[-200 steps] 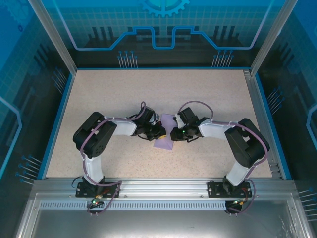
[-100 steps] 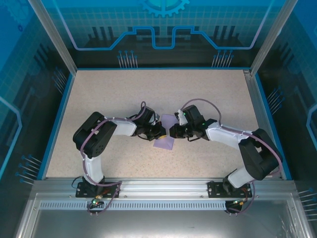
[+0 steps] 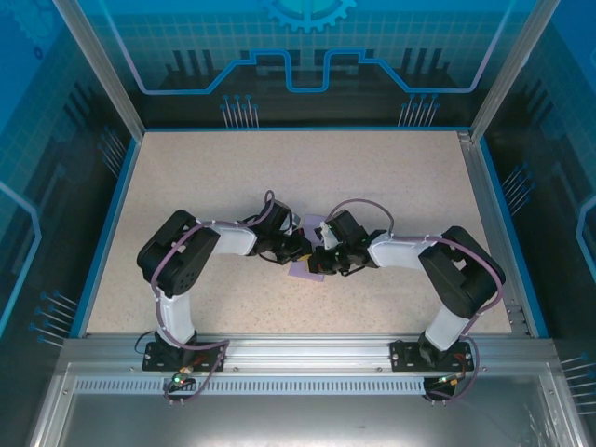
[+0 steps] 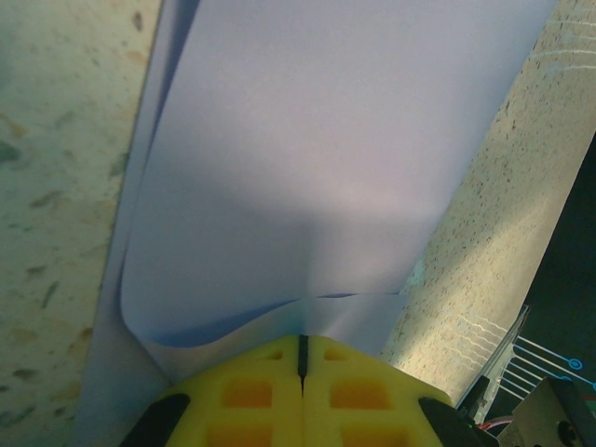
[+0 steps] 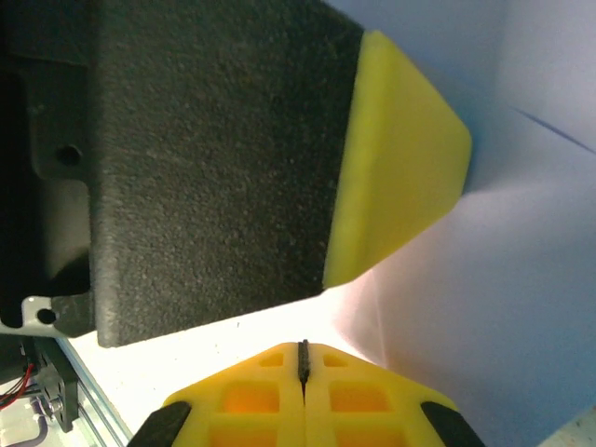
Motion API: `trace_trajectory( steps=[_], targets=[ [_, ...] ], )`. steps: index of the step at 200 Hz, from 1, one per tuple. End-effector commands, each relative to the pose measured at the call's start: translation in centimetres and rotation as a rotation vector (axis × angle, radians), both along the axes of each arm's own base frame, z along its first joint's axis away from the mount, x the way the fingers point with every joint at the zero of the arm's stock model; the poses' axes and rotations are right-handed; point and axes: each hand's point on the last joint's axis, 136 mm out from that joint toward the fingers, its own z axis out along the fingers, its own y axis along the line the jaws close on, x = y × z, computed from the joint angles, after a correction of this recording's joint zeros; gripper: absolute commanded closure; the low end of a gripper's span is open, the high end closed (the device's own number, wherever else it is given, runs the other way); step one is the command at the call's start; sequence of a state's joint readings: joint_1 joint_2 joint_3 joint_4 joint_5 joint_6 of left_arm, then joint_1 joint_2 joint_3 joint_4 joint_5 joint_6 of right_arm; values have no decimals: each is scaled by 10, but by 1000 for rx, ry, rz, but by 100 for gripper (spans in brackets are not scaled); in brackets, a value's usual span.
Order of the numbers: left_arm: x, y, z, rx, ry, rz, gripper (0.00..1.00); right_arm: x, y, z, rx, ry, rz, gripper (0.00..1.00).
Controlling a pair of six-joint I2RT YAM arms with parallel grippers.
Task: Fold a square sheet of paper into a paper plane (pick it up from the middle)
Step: Fold the triangle a second time at the center of the table.
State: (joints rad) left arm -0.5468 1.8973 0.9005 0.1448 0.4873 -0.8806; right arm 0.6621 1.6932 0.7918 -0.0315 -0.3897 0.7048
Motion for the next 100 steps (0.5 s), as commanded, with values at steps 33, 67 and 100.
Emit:
trace_trajectory(
  steps=[33, 67, 100],
  targets=[
    [-19, 12, -27, 83, 69, -16, 100, 12, -2, 6, 6, -16, -23, 94],
    [-19, 13, -27, 84, 69, -15, 100, 10, -8, -5, -8, 18, -35, 94],
    [-19, 13, -26, 84, 71, -14, 100, 1, -15, -23, -35, 68, -36, 93]
  ],
)
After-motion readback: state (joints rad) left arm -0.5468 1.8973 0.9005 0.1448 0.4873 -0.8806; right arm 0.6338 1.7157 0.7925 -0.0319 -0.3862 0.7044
